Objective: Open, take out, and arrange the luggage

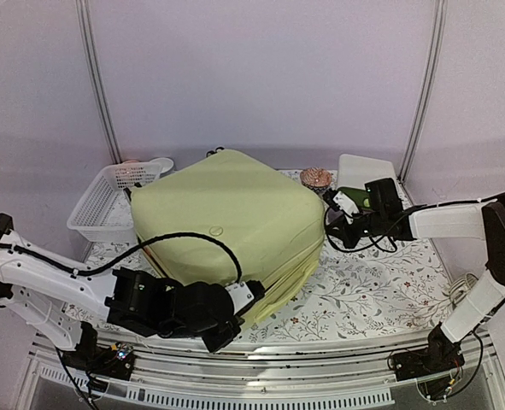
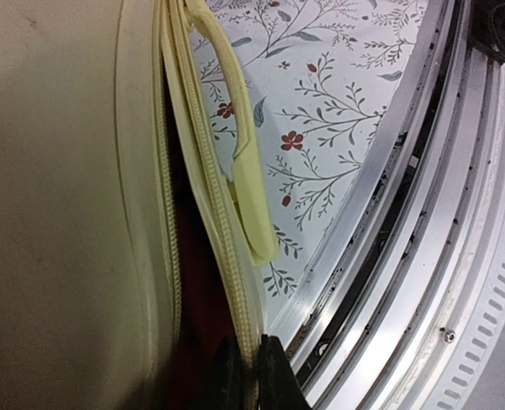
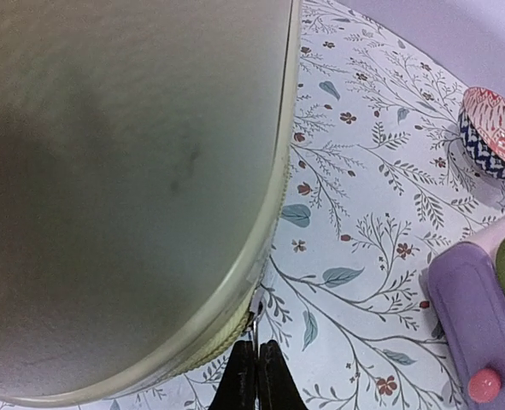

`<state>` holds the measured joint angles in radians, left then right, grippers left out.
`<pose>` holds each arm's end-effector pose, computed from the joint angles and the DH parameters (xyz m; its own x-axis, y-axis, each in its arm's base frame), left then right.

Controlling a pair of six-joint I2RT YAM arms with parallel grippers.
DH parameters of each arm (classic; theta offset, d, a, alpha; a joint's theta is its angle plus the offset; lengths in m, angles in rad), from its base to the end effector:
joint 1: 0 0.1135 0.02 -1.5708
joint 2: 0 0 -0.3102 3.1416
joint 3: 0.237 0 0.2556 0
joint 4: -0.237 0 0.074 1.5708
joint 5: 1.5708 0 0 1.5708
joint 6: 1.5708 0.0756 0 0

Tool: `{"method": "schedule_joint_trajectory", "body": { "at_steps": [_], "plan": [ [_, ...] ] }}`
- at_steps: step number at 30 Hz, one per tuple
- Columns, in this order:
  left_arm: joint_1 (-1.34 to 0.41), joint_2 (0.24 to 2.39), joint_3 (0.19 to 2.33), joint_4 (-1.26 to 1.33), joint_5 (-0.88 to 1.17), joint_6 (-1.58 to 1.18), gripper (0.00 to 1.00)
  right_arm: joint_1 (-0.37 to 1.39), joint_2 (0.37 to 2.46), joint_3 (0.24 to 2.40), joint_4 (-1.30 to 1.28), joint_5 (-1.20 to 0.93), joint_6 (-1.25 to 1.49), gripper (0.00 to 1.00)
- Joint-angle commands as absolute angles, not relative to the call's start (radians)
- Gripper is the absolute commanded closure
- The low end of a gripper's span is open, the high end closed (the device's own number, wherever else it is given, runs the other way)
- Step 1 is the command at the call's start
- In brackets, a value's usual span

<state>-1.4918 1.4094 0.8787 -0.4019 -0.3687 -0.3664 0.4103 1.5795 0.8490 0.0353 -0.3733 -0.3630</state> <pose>0.0509 -0.2978 0.2296 -0.3862 0.6445 -0.6599 0.8296 0.5554 0.0568 0.3179 0.1684 0.2101 -0.3260 -0.5024 -0.8008 -0.7958 0.6031 -0.0543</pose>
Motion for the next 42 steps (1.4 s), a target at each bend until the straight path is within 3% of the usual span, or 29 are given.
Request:
{"method": "schedule_joint_trajectory", "body": {
  "at_steps": [1,6,11,17,22,27,29,32,33,34,36,37,38,42],
  "plan": [
    [-1.589,1.437,0.857,-0.48,-0.283,-0.358,1.0,0.38,1.633,0.927,0.098,-0.497,-0.439,0.98],
    [-1.614,1.426,0.865,-0.427,-0.244,-0.312,1.0,0.354,1.646,0.93,0.14,-0.607,-0.5,0.97],
    [-1.622,1.434,0.865,-0.394,-0.191,-0.26,1.0,0.278,1.752,1.034,0.092,-0.91,-0.573,0.97],
    [-1.627,1.462,0.885,-0.39,-0.198,-0.227,1.0,0.277,1.895,1.245,-0.087,-0.973,-0.595,0.97],
    [-1.627,1.522,0.931,-0.379,-0.229,-0.186,1.0,0.281,1.89,1.227,-0.064,-0.969,-0.576,0.96],
    [-1.612,1.569,0.97,-0.364,-0.309,-0.195,1.0,0.244,1.762,1.104,0.093,-0.841,-0.418,0.76],
    [-1.588,1.587,0.988,-0.364,-0.312,-0.22,1.0,0.231,1.708,1.087,0.086,-0.782,-0.347,0.64],
    [-1.545,1.61,1.015,-0.35,-0.284,-0.255,1.0,0.226,1.637,1.076,0.012,-0.74,-0.329,0.56],
    [-1.536,1.619,1.026,-0.34,-0.277,-0.261,1.0,0.226,1.606,1.054,0.007,-0.732,-0.327,0.47],
    [-1.527,1.627,1.038,-0.333,-0.282,-0.268,1.0,0.225,1.574,1.04,0.011,-0.728,-0.322,0.44],
    [-1.509,1.648,1.073,-0.323,-0.285,-0.28,1.0,0.225,1.503,0.999,0.02,-0.724,-0.3,0.26],
    [-1.499,1.663,1.093,-0.318,-0.289,-0.291,1.0,0.225,1.466,0.979,0.026,-0.725,-0.281,0.09],
    [-1.487,1.679,1.118,-0.318,-0.295,-0.298,1.0,0.225,1.433,0.956,0.033,-0.724,-0.261,0.04],
    [-1.422,1.772,1.235,-0.319,-0.302,-0.315,1.0,0.225,1.325,0.905,0.031,-0.651,-0.156,0.01]
  ]
}}
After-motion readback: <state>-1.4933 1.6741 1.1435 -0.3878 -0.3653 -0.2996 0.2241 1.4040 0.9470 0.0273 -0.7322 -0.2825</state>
